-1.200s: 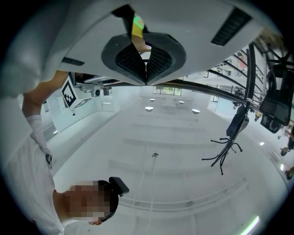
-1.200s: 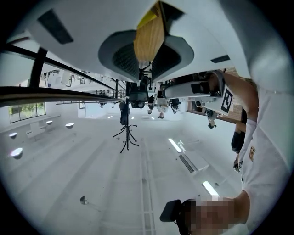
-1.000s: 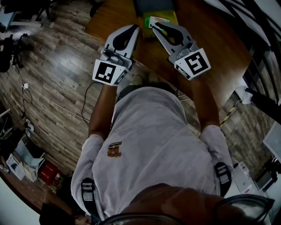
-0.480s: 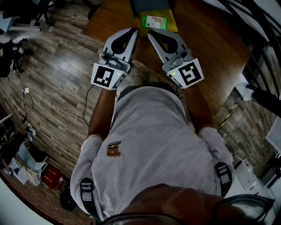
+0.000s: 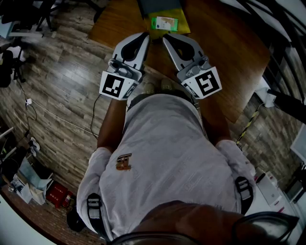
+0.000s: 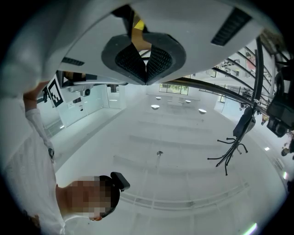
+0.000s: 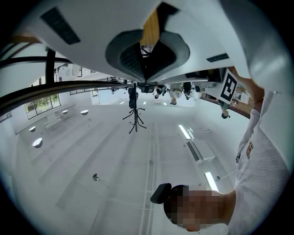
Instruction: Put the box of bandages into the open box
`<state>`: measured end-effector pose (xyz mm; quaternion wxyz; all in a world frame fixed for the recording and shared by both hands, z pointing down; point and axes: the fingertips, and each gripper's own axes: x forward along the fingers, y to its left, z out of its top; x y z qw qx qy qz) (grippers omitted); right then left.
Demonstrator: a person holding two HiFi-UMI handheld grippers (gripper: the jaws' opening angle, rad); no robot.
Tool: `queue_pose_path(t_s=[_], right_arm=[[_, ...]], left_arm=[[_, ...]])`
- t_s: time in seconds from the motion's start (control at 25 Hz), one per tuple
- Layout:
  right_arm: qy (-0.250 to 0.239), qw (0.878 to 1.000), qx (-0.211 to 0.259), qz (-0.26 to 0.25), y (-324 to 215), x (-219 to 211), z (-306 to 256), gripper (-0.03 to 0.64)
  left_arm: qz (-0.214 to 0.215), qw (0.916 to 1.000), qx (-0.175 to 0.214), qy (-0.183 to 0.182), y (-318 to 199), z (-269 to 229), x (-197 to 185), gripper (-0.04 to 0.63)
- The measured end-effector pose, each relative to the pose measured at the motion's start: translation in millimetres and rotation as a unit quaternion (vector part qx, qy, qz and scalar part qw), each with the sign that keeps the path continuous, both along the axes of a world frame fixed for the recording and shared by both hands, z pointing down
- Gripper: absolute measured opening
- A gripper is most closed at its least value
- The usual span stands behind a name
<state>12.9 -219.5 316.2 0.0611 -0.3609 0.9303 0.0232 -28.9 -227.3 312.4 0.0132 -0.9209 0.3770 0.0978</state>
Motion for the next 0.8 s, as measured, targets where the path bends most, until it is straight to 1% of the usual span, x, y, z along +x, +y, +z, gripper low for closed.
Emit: queue_pose_path(t_s=[0.24,0.44,0.56,0.8], right_arm=[[-0.004,1.0,-0.003,0.002,1.9,2.0,3.1,0.032],[-0.005,1.0,-0.008,-0.007,4.1,0.5,8.0,0.033],[-0.008,1.0,-0.003,-0.001,6.4,2.6,5.6,0.033],[-0.006,1.0,-0.007,0.003,4.0,3.2,8.0,0.032]], left_arm=[[0.001,1.0,0.004,0.001,3.5,-2.0,3.5,0.02],[-0.001,1.0,0.006,0.001,5.4,-2.7,4.1,0.02],[-0.003,1.0,0.005,0.002,8.2,-1.0,3.2,0.02],[0.0,1.0,0.004,0.003,5.0,-0.7,3.9,0.02]])
